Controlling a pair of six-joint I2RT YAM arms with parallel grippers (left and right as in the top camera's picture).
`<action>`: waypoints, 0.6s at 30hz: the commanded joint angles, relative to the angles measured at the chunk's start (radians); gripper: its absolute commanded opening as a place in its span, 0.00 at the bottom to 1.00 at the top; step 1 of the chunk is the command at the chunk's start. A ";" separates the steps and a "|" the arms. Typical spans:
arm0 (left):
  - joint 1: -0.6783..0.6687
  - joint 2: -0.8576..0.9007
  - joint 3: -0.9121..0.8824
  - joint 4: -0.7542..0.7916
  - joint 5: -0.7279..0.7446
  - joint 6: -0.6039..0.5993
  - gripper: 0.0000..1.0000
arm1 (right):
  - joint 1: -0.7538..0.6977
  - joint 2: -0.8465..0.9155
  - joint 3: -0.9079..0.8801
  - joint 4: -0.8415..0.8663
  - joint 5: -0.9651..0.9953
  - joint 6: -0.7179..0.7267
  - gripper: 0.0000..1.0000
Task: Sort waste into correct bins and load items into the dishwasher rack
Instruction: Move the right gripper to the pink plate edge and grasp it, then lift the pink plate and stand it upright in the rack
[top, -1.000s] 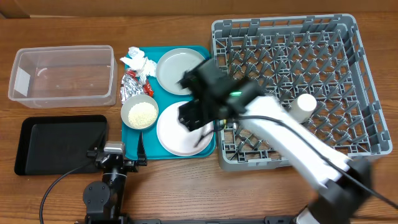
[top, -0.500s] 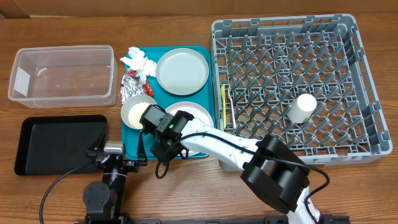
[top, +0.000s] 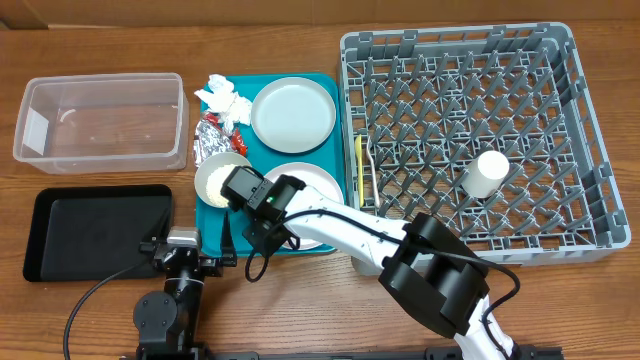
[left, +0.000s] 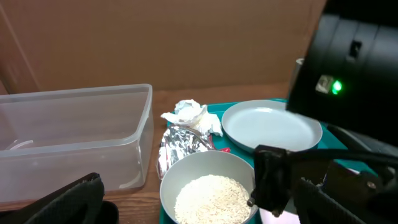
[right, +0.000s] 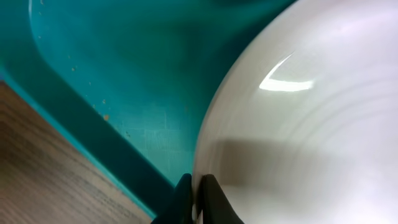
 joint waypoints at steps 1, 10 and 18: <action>0.011 -0.011 -0.003 -0.002 0.011 0.012 1.00 | -0.002 0.010 0.085 -0.063 0.024 0.010 0.04; 0.011 -0.011 -0.003 -0.002 0.011 0.012 1.00 | -0.010 0.010 0.254 -0.189 0.024 0.010 0.04; 0.011 -0.011 -0.003 -0.002 0.011 0.012 1.00 | -0.031 -0.011 0.598 -0.431 0.016 0.010 0.04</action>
